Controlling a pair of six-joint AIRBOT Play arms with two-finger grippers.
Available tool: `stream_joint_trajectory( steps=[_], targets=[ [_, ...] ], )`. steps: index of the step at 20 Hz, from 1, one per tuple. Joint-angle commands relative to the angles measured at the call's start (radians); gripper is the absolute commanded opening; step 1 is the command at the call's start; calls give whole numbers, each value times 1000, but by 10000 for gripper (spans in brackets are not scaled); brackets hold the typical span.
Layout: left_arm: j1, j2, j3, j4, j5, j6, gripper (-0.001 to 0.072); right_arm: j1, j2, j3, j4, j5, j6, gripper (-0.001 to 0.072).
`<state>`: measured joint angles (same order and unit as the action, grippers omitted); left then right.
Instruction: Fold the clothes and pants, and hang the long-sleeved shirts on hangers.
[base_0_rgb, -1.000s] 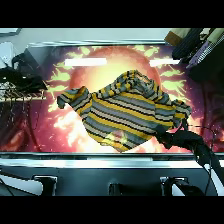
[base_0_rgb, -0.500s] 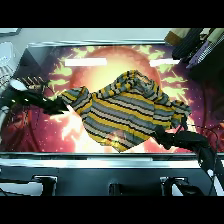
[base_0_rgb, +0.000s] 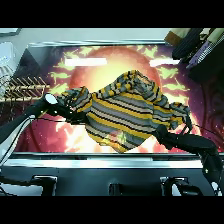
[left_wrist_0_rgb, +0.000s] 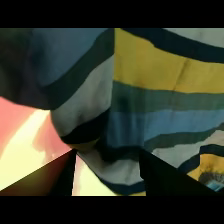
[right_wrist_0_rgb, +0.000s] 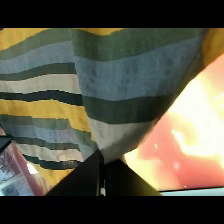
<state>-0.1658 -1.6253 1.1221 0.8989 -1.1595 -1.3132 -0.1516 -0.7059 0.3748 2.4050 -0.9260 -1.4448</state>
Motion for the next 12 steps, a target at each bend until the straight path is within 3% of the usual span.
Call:
stream_joint_trajectory(
  steps=[1, 2, 3, 4, 8, 10, 12],
  targets=[
    [-42, -23, -6, -2, 61, -23, 438, 1, 47, 1, 1, -7, 21, 30],
    [-44, -31, -6, -2, 56, -25, 231, 1, 59, 2, 0, -5, 22, 30],
    [-44, -35, -6, -2, 54, -25, 73, 1, 70, 3, 0, -4, 29, 30],
    [-43, -34, -5, -3, 54, -25, 23, 1, 77, 10, 1, -4, 32, 30],
    [-39, 14, 86, -2, 18, -2, 20, 1, 82, 139, 5, -2, -23, 29],
    [-25, 89, 209, 13, 16, 8, 19, 1, 82, 301, 5, 11, -64, 29],
    [0, 187, 392, 68, 16, -30, 19, 1, 82, 512, 6, 31, -42, 29]
  ],
)
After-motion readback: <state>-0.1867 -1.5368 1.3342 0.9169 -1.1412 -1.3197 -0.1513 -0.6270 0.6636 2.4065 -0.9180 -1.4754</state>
